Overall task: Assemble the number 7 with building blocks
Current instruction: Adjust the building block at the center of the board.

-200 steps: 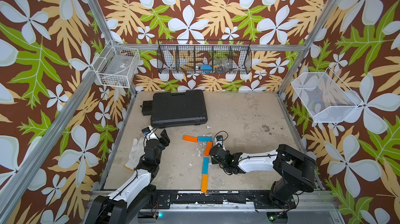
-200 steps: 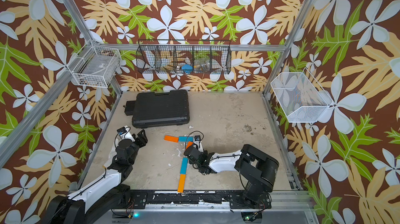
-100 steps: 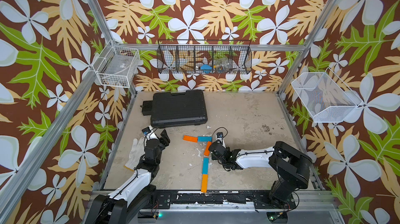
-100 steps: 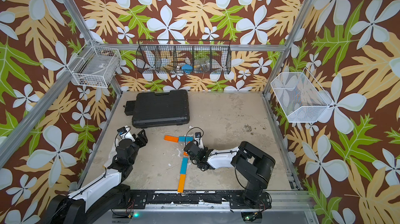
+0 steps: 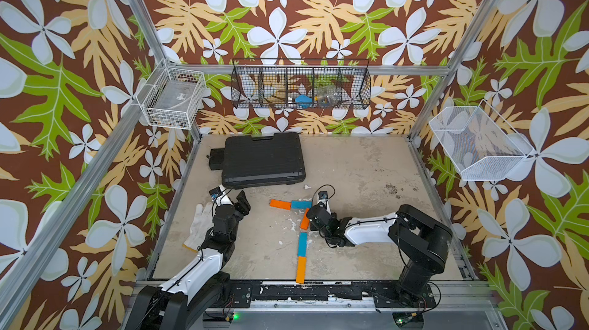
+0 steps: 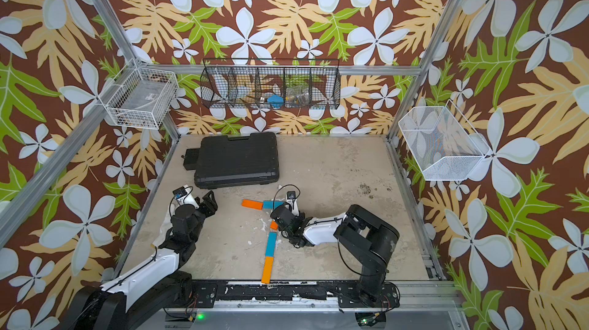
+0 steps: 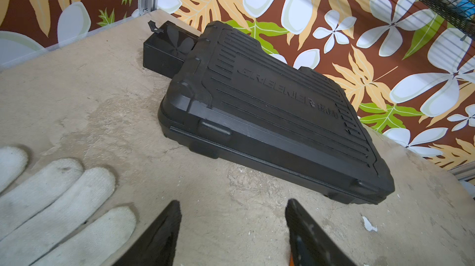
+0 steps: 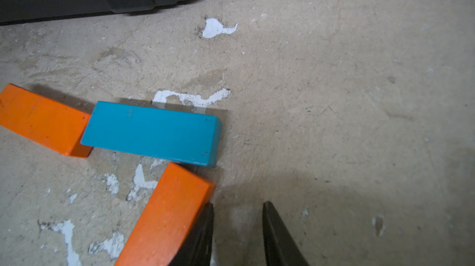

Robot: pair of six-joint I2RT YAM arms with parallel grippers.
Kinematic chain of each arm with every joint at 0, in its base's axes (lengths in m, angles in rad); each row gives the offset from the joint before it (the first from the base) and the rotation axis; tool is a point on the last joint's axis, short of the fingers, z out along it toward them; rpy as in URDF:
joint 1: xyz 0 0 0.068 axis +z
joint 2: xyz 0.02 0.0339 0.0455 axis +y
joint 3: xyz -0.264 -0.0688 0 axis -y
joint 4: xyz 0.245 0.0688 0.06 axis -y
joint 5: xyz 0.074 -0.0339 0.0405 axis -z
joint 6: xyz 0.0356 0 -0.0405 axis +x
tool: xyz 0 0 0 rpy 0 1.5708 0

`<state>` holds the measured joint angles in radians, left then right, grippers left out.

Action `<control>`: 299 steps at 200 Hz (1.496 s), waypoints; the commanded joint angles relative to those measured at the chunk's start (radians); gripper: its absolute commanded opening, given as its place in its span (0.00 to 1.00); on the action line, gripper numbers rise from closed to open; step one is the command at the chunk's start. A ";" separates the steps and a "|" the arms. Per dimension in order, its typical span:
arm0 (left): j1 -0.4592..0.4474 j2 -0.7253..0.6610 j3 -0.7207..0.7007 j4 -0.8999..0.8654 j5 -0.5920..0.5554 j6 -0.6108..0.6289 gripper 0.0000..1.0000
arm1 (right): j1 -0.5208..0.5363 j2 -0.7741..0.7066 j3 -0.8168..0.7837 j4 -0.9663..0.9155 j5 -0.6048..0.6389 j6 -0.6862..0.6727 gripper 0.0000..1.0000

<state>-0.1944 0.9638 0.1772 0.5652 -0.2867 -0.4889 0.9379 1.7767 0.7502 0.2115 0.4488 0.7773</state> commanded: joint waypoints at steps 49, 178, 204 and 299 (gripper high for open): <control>0.003 0.004 0.009 0.025 0.004 0.004 0.68 | -0.005 0.030 0.001 -0.098 -0.077 0.003 0.34; 0.002 0.013 0.013 0.021 0.009 0.004 0.68 | 0.064 -0.173 -0.176 -0.128 -0.079 0.093 0.33; 0.002 0.013 0.011 0.021 0.009 0.003 0.68 | 0.162 -0.228 -0.203 -0.142 -0.076 0.140 0.33; 0.003 0.024 0.010 0.025 0.011 0.001 0.68 | 0.484 -0.307 -0.085 -0.294 0.011 0.221 0.43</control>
<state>-0.1944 0.9859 0.1833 0.5724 -0.2821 -0.4889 1.3842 1.4372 0.6159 -0.0158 0.4229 0.9821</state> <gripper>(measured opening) 0.680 0.384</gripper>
